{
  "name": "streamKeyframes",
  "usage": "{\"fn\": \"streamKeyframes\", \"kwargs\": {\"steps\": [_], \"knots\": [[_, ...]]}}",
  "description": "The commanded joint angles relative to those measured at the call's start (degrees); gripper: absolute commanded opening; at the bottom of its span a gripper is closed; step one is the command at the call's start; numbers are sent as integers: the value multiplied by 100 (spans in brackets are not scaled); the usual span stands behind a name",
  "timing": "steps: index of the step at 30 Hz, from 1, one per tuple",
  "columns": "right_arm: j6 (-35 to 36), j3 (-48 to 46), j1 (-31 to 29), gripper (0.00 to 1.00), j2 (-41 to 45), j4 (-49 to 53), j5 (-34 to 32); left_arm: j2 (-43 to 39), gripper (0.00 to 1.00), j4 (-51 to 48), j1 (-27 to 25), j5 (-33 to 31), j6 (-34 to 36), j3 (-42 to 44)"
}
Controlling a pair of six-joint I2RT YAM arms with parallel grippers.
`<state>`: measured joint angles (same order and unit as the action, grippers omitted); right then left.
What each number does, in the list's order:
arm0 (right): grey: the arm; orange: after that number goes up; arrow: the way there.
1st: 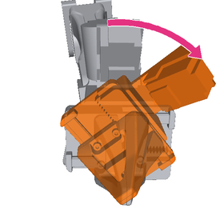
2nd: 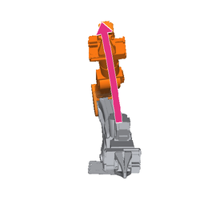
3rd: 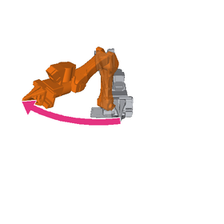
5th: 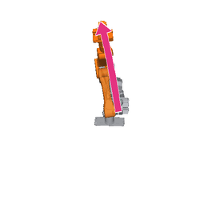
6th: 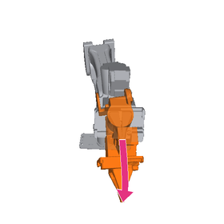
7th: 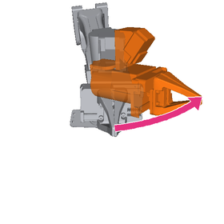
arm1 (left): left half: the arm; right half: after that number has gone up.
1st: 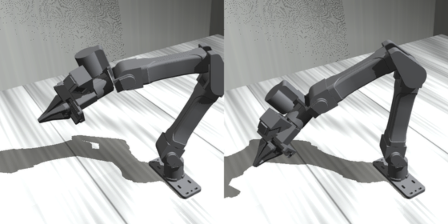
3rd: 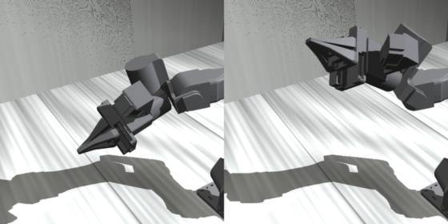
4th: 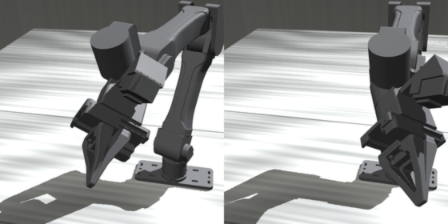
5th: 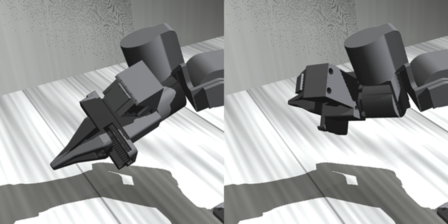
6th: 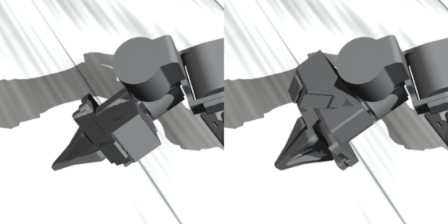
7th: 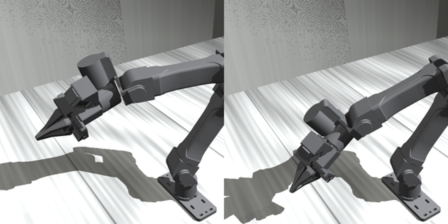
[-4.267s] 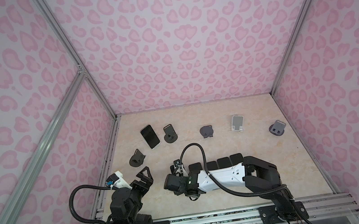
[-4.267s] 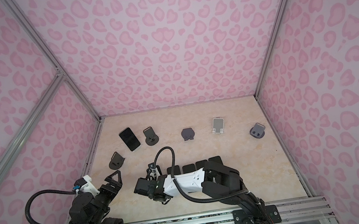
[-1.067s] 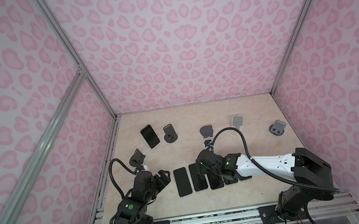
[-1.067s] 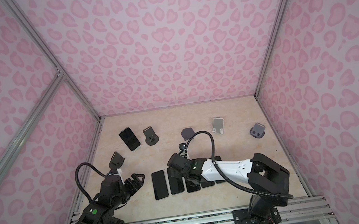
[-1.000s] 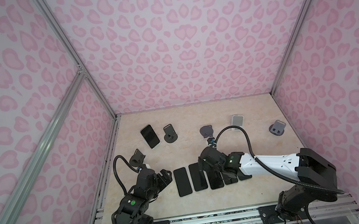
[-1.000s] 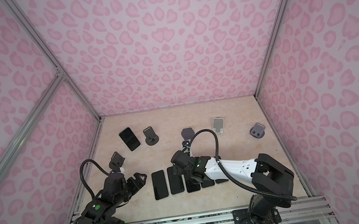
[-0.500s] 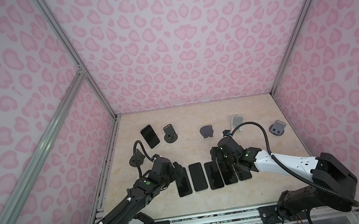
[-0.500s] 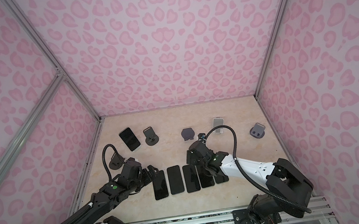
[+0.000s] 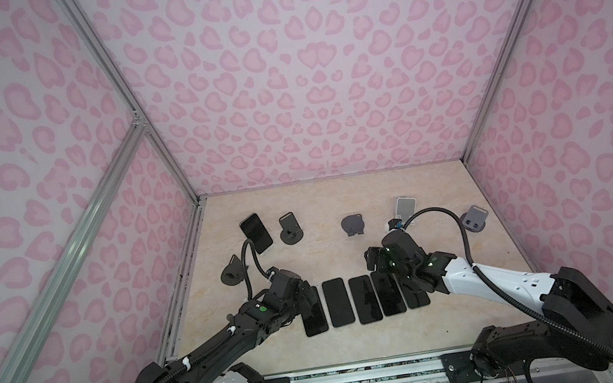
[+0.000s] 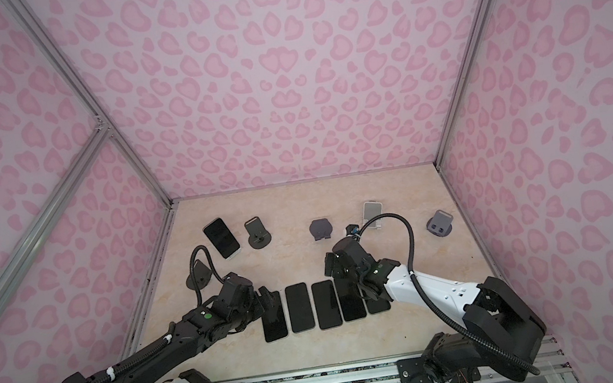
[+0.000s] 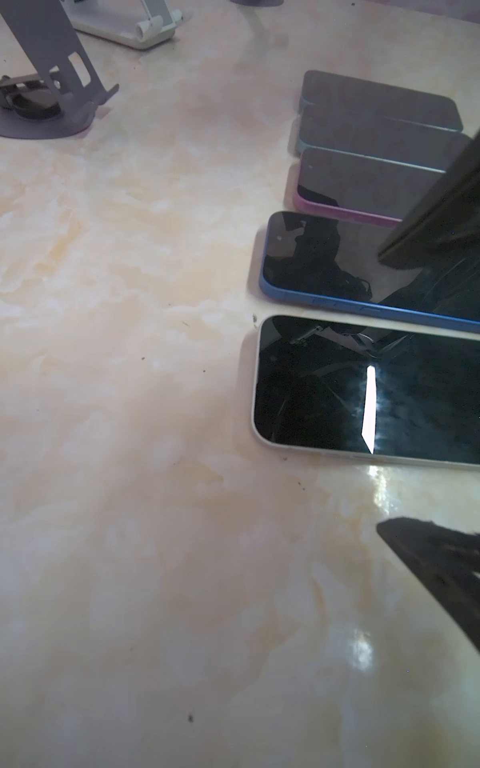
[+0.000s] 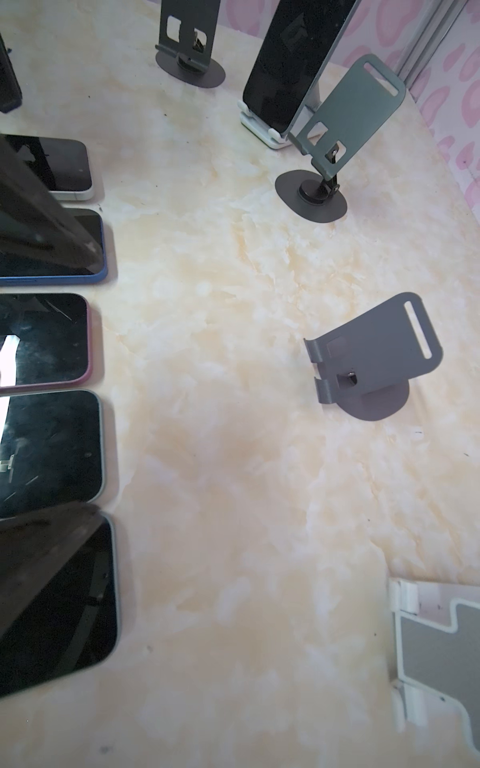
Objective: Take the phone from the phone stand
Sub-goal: 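Lower both grippers onto the ends of the row of laid phones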
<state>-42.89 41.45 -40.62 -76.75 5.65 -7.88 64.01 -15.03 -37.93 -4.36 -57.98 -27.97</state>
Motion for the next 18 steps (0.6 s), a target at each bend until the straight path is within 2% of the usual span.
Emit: {"fn": "streamKeyframes", "kwargs": {"steps": [1, 6, 10, 18], "knots": [[-35, -118, 51, 91, 37, -143, 58, 144, 97, 340, -158, -85, -237, -7], [0, -159, 116, 91, 153, -126, 131, 482, 97, 282, -287, -175, -311, -146], [11, -260, 136, 92, 285, -127, 121, 262, 97, 273, -310, -416, -441, -52], [-8, -462, 208, 91, 616, -144, 29, 525, 97, 511, -397, -311, -499, -38]]}}
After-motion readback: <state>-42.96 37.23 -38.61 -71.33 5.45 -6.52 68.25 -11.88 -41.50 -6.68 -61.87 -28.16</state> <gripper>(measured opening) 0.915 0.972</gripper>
